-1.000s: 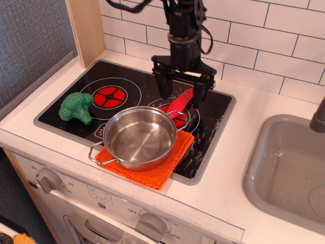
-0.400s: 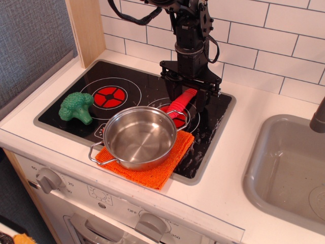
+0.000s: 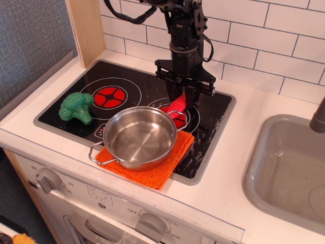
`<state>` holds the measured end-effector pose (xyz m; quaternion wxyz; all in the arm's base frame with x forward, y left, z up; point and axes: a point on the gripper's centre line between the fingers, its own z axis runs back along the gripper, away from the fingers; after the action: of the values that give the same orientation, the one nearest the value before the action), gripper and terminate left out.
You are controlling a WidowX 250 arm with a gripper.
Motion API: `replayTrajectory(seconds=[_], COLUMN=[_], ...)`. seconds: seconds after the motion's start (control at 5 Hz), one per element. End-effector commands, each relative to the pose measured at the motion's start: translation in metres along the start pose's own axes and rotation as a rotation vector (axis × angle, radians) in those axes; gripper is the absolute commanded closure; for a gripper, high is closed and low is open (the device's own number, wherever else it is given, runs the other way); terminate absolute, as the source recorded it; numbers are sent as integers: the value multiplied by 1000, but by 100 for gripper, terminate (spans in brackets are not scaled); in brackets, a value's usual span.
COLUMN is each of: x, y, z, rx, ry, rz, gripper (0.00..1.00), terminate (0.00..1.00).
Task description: Place the red fork to the left of the left burner
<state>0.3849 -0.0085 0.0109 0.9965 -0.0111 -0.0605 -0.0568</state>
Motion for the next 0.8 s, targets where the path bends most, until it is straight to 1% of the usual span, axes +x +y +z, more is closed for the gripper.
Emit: replayTrajectory(seconds=[0.0,0.2,0.4,0.6], x=[27,46,53,51], y=[-9,-18,-14,1], z=[26,52,76,94], rx=[-46,-75,-87,-82], ry=[-64,-131,-184,-214], rz=[10,2,35,78], gripper=[100,100,100,100], terminate=[0,0,0,0])
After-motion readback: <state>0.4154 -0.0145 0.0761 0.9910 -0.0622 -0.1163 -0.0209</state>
